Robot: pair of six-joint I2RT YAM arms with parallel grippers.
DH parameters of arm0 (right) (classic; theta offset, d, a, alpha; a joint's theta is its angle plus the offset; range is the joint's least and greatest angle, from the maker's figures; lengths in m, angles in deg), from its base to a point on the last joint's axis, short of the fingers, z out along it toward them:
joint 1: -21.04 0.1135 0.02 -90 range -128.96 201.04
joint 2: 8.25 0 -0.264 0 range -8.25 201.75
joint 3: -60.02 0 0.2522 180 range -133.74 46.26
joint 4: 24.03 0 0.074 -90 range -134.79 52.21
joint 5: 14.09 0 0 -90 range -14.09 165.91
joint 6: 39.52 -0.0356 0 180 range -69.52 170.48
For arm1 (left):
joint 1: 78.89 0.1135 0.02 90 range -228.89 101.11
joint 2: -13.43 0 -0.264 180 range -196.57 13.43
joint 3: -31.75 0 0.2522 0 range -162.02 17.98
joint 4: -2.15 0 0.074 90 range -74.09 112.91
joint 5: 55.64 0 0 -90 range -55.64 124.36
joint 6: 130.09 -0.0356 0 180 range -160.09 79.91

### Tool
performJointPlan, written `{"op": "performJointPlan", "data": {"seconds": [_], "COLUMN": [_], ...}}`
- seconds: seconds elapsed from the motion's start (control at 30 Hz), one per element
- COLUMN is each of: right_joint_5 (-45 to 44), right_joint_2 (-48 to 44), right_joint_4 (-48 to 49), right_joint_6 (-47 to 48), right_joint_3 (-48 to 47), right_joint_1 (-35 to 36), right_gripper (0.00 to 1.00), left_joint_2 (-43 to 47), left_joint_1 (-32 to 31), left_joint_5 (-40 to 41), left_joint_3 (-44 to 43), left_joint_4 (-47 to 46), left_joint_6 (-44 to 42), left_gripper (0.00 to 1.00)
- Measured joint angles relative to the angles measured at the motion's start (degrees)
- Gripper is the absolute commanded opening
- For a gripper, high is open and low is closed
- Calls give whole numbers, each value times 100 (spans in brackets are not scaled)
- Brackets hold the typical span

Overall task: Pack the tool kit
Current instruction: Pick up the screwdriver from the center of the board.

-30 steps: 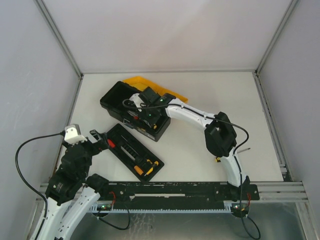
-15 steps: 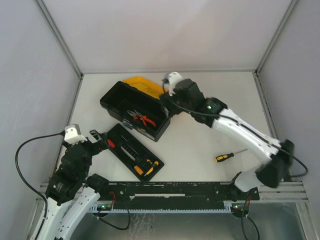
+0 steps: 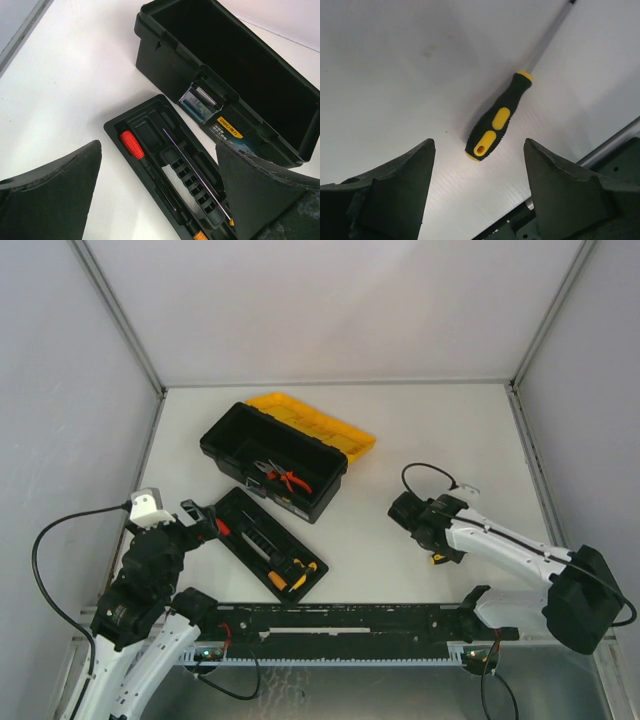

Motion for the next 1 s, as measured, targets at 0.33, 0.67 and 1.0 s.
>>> {"op": "performJointPlan", "data": {"seconds": [0.33,0.67,1.0], "right_joint_5": [466,841,1010], "right_joint_2": [-592,-468,-1637], "right_joint_4": [776,1746,2677], "right_joint_6": [-905,-555,479], "right_joint_3": [1226,1714,1749], "right_joint_1": [-839,-1252,-1034], "right_gripper": [68,0,0], "left_joint_2": [15,17,17], "left_joint_1": [0,0,0], "left_joint_5": [-13,-13,-13], "left_joint_3": [0,0,0], "left_joint_4": [0,0,0], "left_joint_6": [-20,-39,-39], "left_gripper": [100,100,100]}}
